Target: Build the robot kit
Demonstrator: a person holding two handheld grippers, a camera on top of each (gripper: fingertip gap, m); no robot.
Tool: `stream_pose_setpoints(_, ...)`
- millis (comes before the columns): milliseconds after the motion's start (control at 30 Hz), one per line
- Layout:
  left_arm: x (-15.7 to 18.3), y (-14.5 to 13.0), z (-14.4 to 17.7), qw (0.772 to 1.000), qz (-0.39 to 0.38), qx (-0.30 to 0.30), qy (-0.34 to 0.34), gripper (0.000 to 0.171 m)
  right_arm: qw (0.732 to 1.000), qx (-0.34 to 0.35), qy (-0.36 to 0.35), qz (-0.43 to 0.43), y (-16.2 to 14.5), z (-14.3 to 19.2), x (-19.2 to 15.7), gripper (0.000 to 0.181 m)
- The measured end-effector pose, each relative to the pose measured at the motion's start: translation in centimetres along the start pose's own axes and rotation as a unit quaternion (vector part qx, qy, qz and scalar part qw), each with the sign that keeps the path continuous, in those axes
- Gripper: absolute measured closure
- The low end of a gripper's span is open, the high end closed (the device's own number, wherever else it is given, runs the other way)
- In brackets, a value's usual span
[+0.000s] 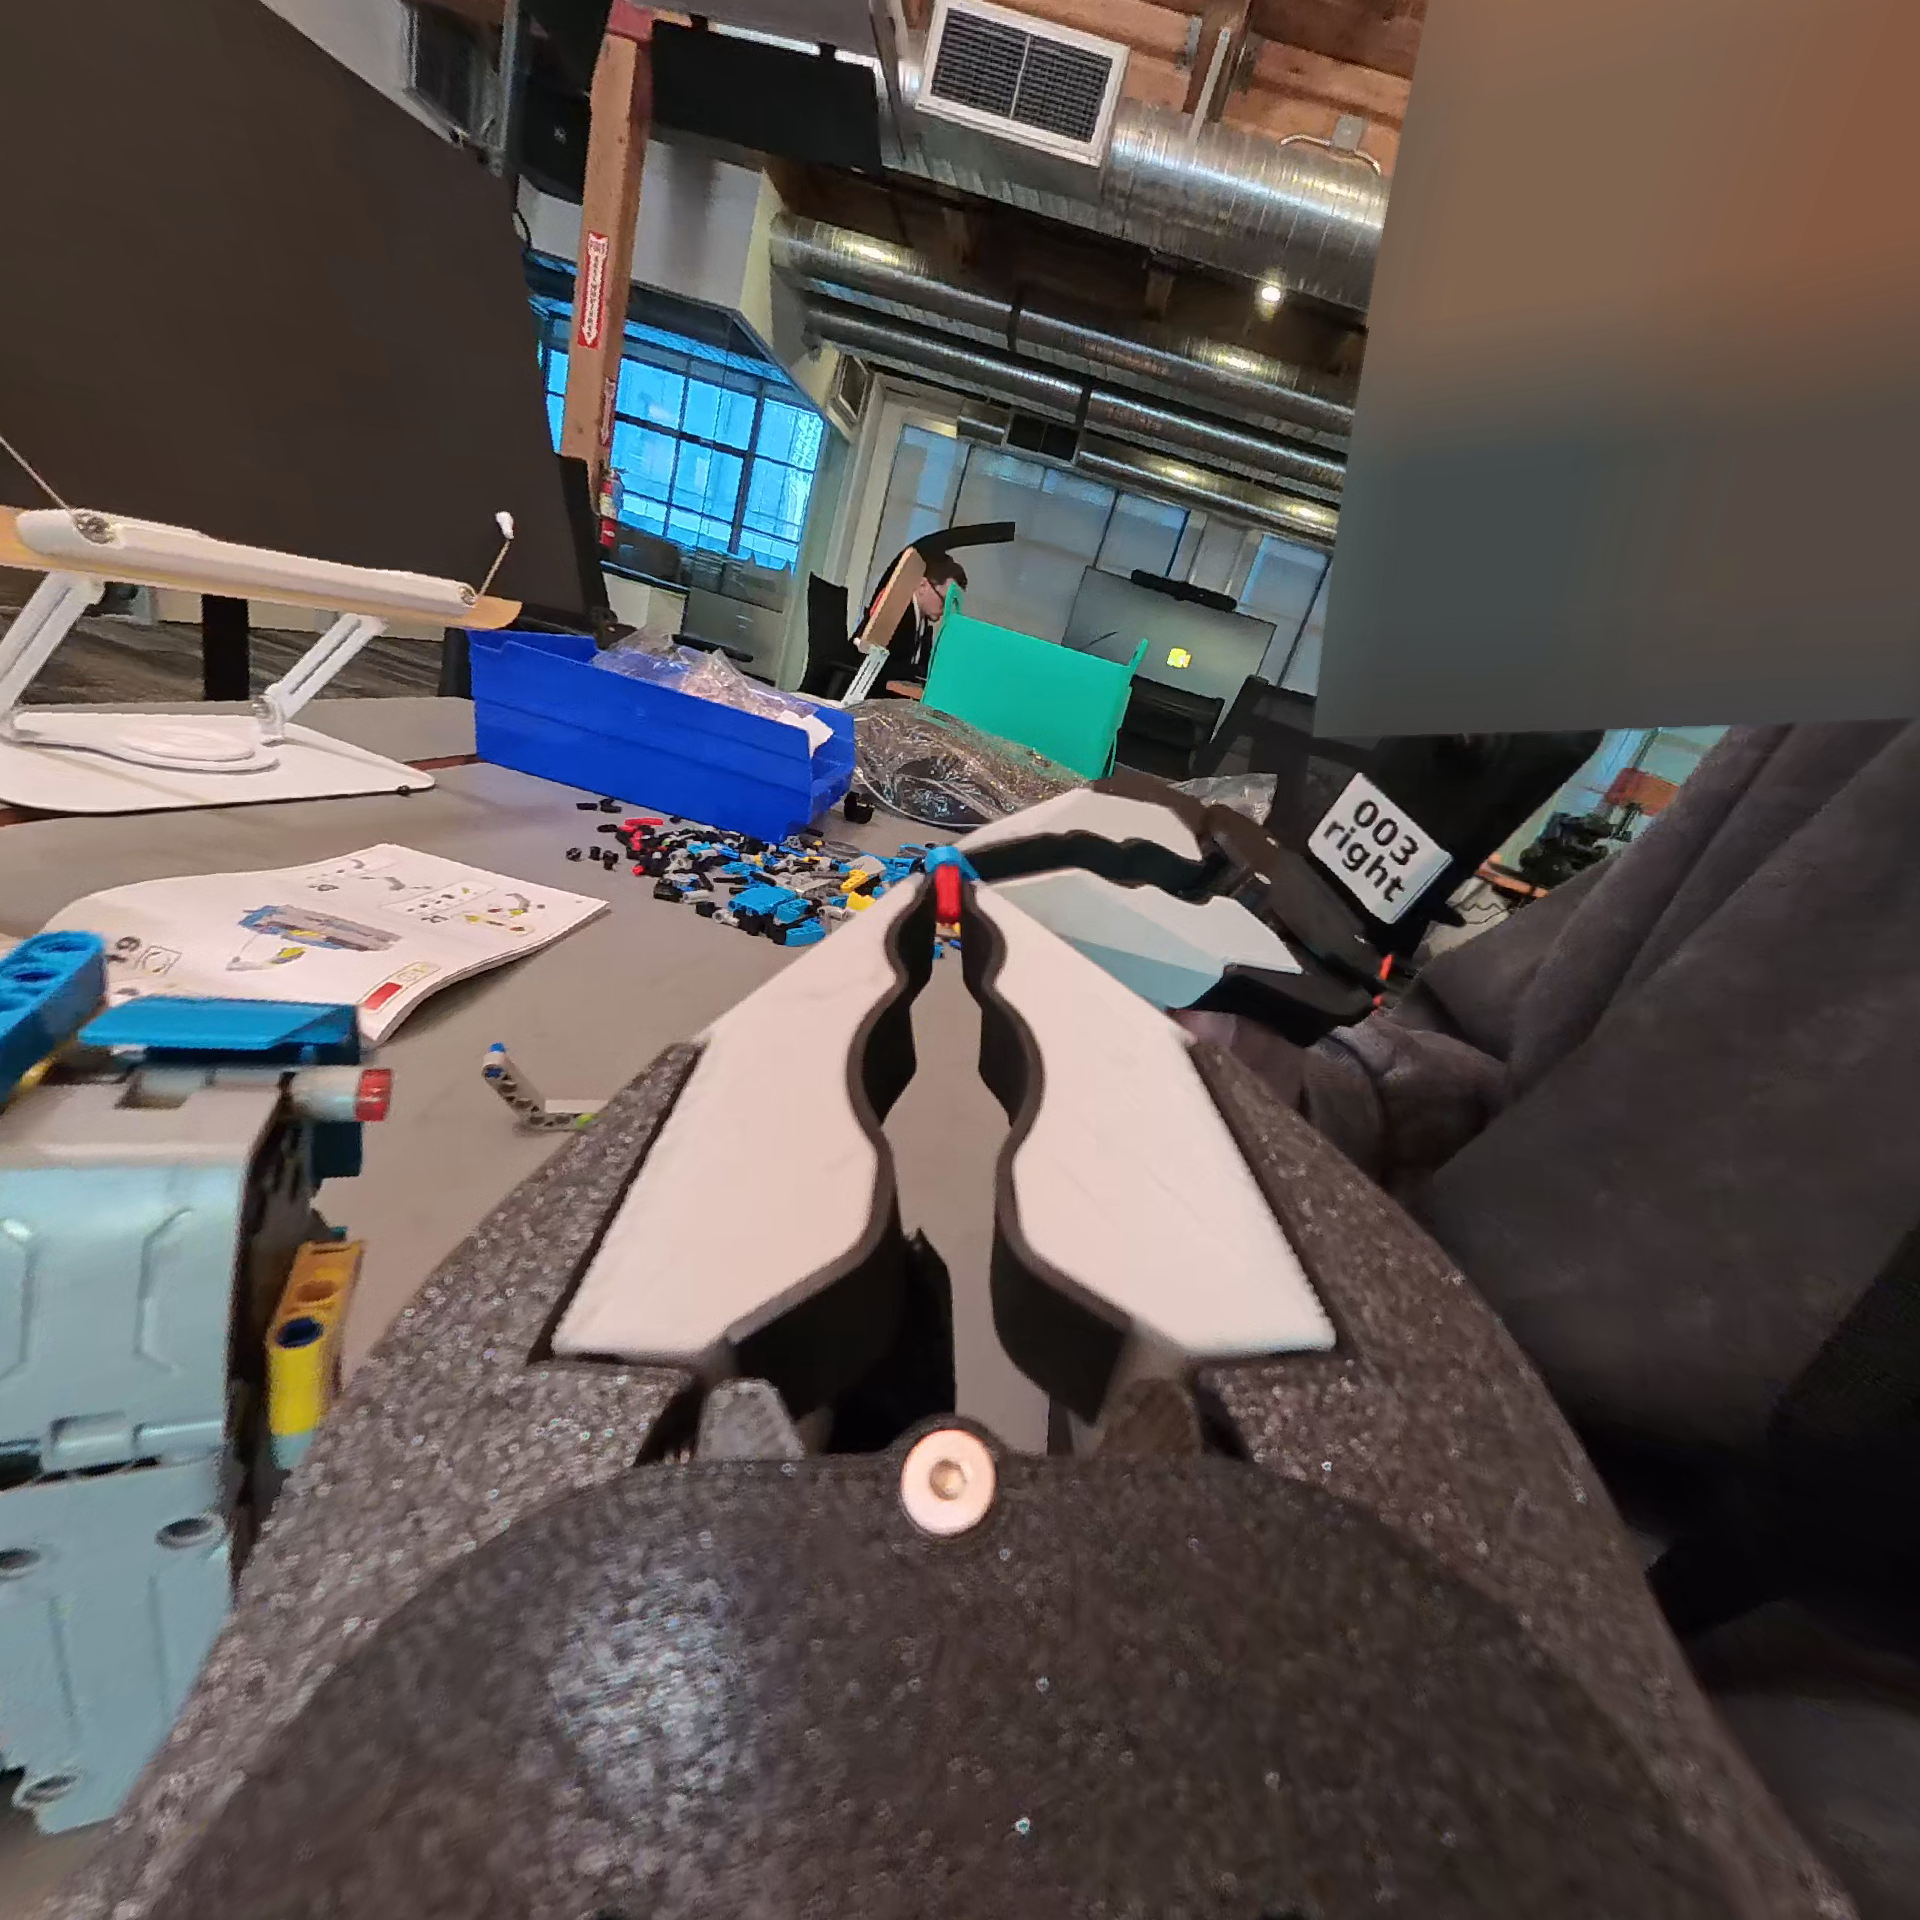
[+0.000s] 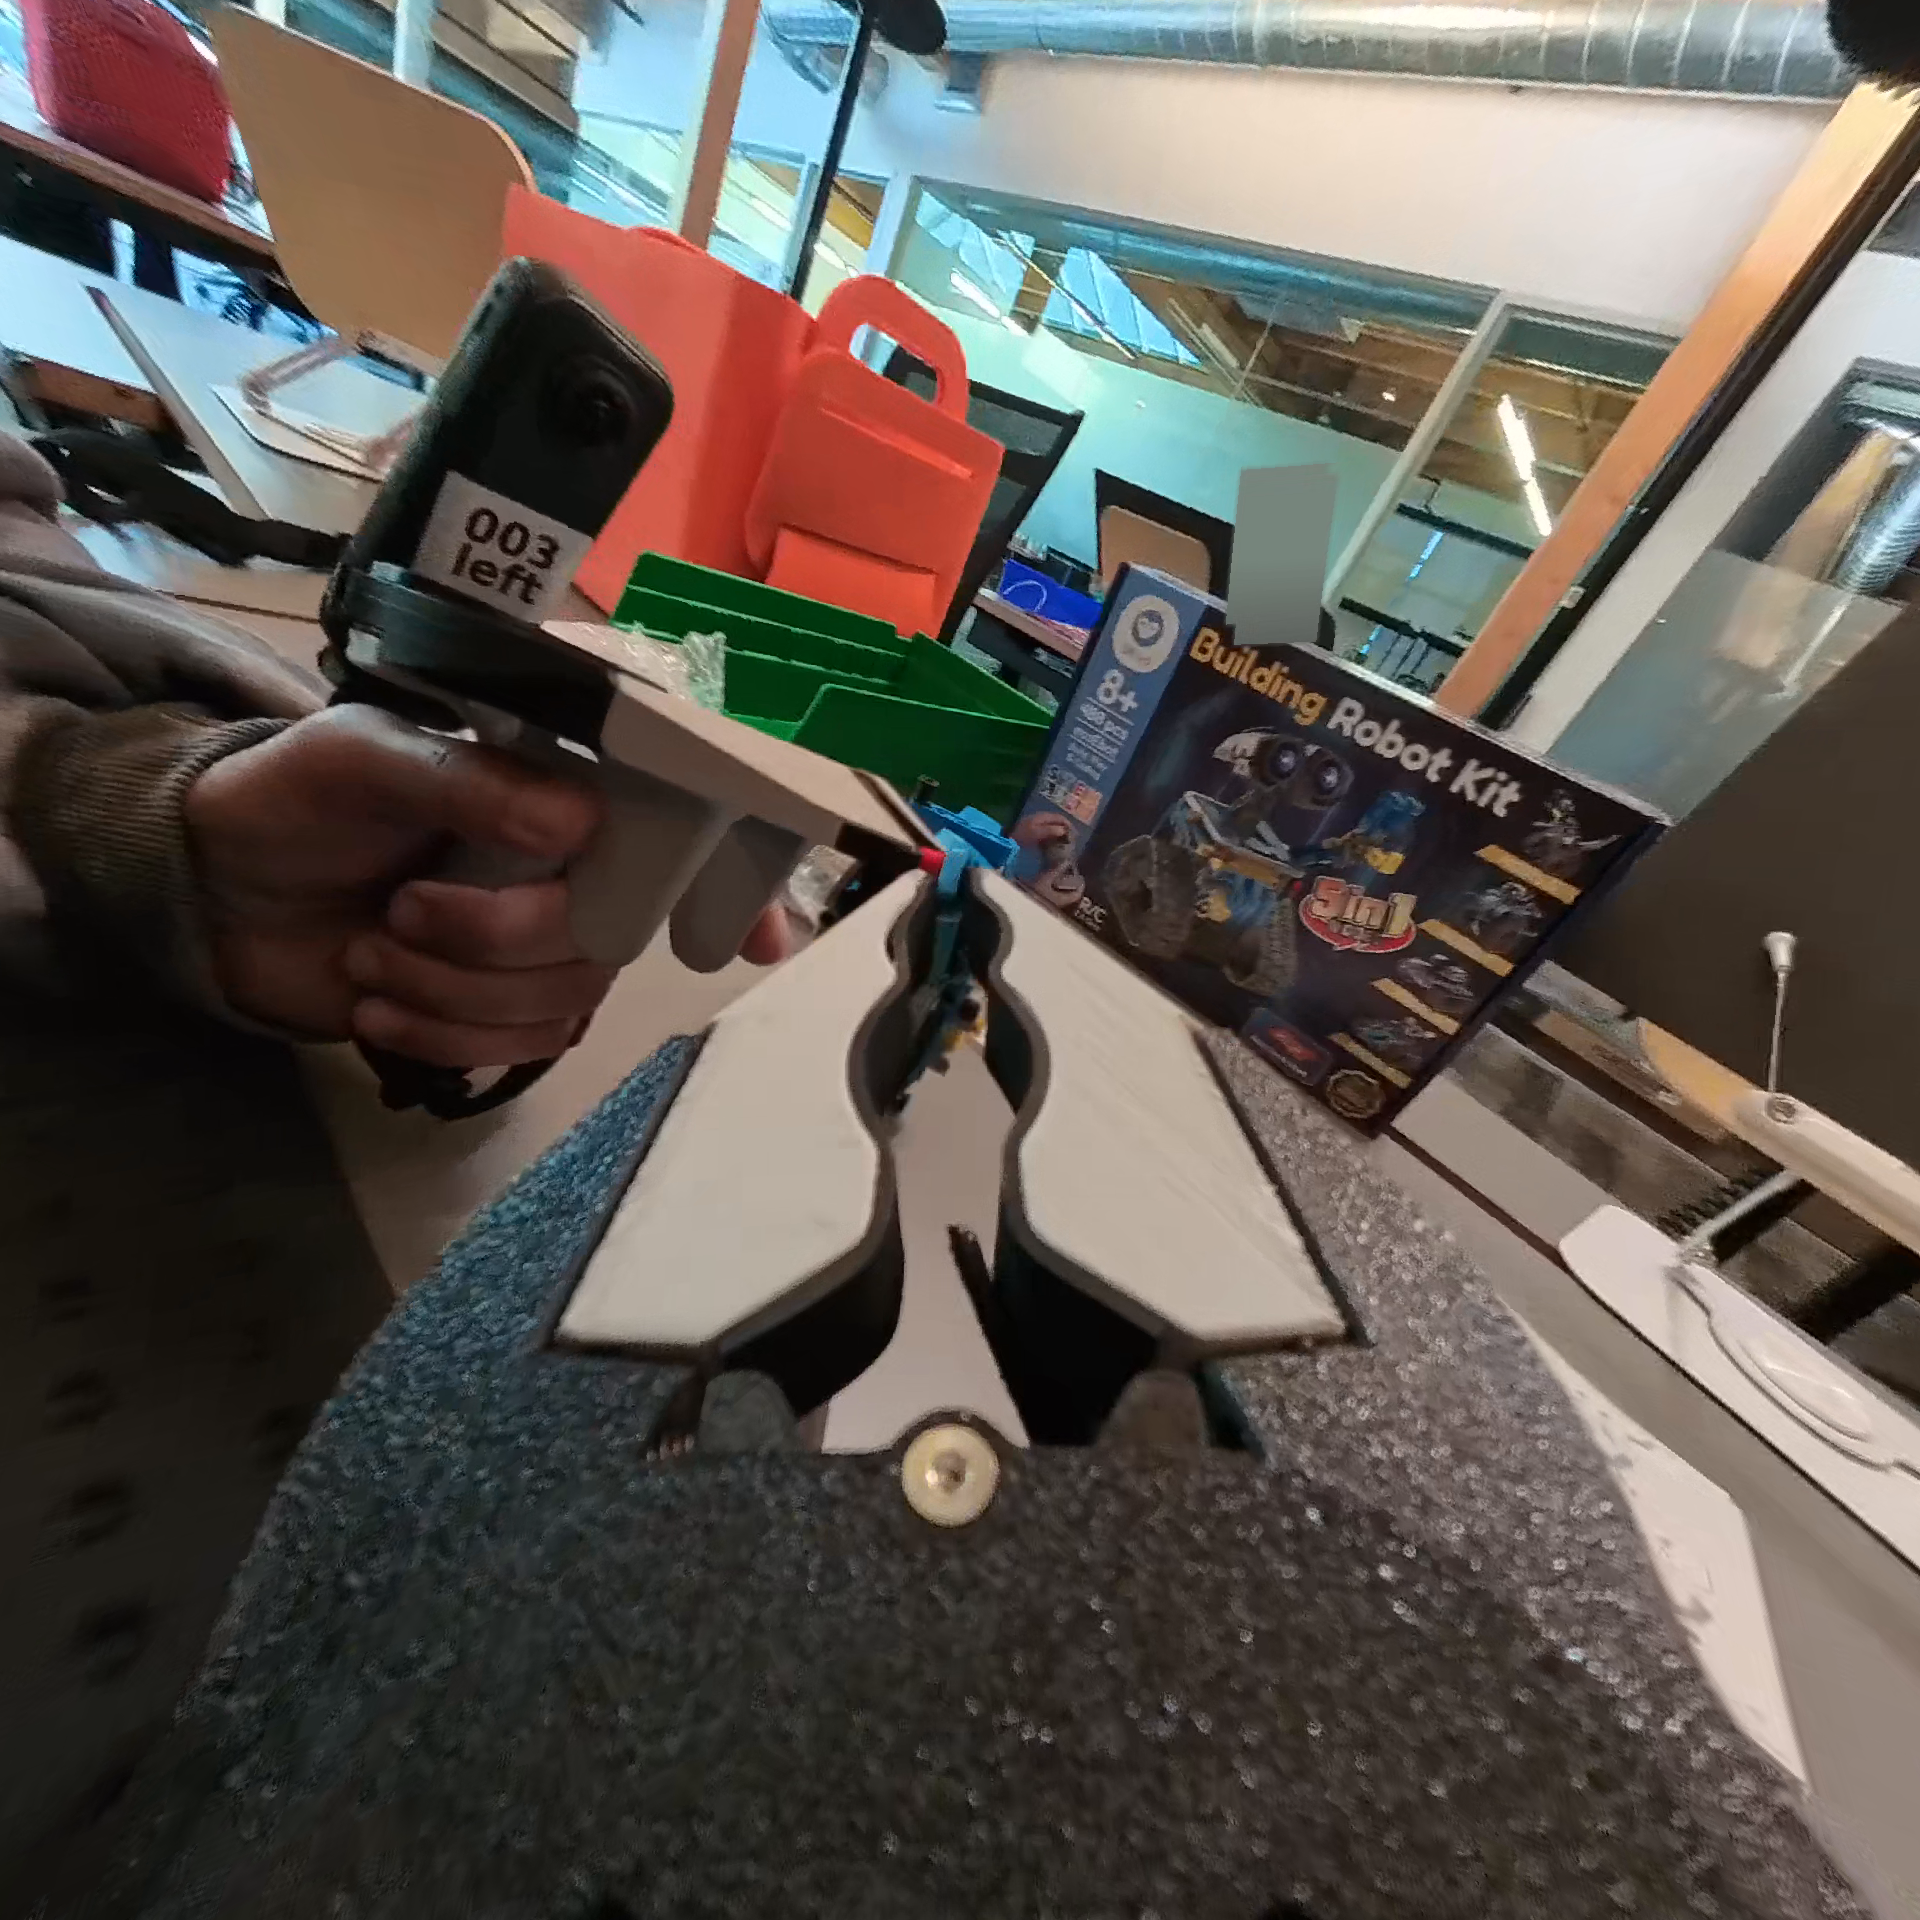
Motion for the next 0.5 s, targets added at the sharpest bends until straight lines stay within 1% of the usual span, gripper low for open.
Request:
stream_pose_setpoints(67,0.0,-0.1,0.0,1.000,0.006,0.002,-0.004,0.169,1.000,0.003,-0.001,0.012,0.0,0.2,0.0,0.177)
stream_pose_setpoints(133,0.0,0.1,0.0,1.000,0.014,0.011,-0.007,0.169,0.999,0.015,-0.019,0.035,0.0,0.1,-0.2,0.177)
stream_pose_setpoints(200,0.1,0.2,0.1,1.000,0.015,0.022,-0.008,0.169,0.998,0.021,-0.034,0.039,0.2,0.0,-0.3,0.177)
stream_pose_setpoints(300,0.3,0.5,0.1,0.998,0.037,0.046,-0.015,0.169,0.999,0.020,-0.036,-0.015,0.6,-0.1,-0.3,0.177)
stream_pose_setpoints(333,0.3,0.6,0.1,0.997,0.046,0.053,-0.020,0.169,0.999,0.021,-0.037,-0.022,0.7,-0.1,-0.3,0.177)
stream_pose_setpoints(433,0.7,0.8,0.0,0.995,0.057,0.071,-0.036,0.169,0.998,0.039,-0.045,-0.017,1.1,0.1,-0.5,0.178)
stream_pose_setpoints(500,0.9,0.8,0.0,0.993,0.078,0.081,-0.048,0.168,0.997,0.052,-0.051,0.005,1.3,0.2,-0.5,0.177)
Point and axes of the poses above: each gripper's, where its closed fingertips meet, z back along the fingers, y out of its top, x = y × z across the jaws, the point moved 4 cm from there along z, back along the fingers, and after that the axes turned 6 degrees about -y, right-handed, at the moved point
